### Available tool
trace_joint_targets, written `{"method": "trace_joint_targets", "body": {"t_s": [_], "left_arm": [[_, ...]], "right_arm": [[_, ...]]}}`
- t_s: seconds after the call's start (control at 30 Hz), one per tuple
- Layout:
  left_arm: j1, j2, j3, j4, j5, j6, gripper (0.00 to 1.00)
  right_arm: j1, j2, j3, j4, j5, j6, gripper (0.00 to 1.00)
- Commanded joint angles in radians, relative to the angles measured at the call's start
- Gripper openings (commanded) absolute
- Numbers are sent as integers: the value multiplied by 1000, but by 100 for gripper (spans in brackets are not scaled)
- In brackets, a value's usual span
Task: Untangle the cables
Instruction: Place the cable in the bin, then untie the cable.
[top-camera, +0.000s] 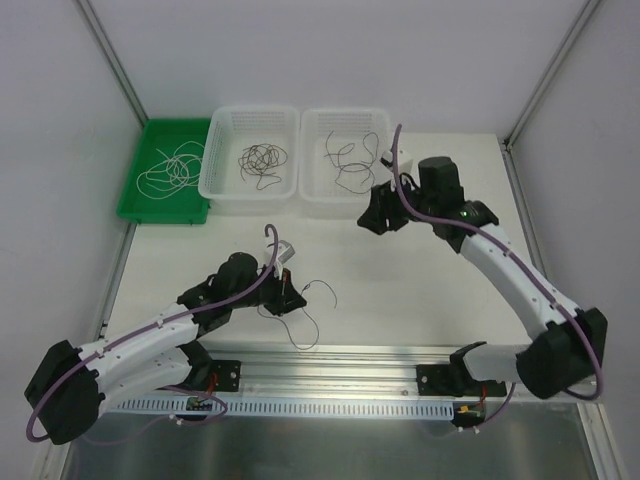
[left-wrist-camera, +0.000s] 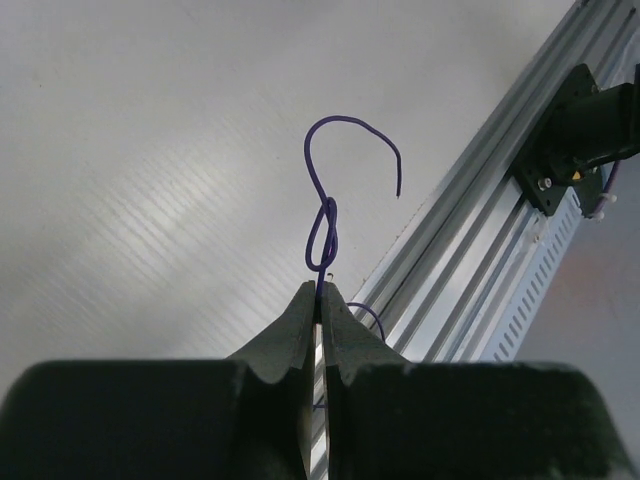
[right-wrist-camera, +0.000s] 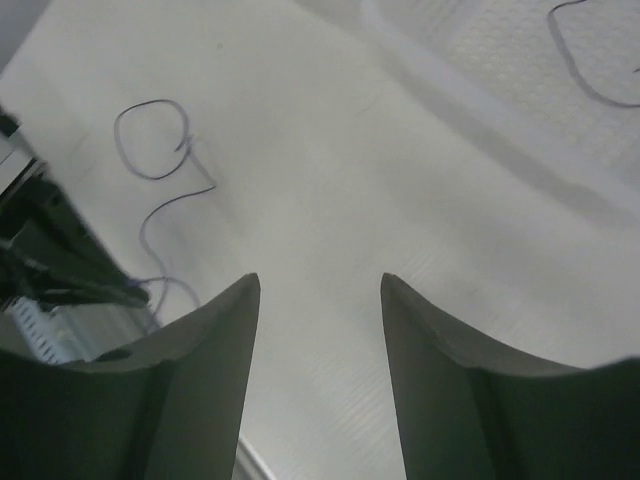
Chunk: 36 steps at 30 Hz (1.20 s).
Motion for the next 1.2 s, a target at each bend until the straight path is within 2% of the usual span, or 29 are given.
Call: {"method": "trace_joint_targets", "body": {"t_s": [0.0,0.03,0.07,0.27,0.53,0.8,1.0,1.17], "left_arm": [[-9,-50,-12,95,17,-9,0],[-9,-56,-13,100,16,-9,0],[-9,-69,-12,103,17,-8,0],[-12,-107,-35,159,17,-12,0],[-17,-109,-15,170,40,-25,0],[-25,-116,-3,166,43,-29,0],[-29,-129,2,164,46,-28,0],[-28,-138,2,164,50,-26,0]], "right_arm": [[40,-192,-235,161,-80,190,55],[63,-232,-346,210,-109,228,55],[77,-261,-386,277,-110,268,55],[203,-426,-565,404,-53,362,56],[262,-431,-590,416,-13,353,54],[322,-355,-591,448,10,356,42],[350,-314,-585,451,38,342,40],[365,-286,-581,459,35,336,33]]}}
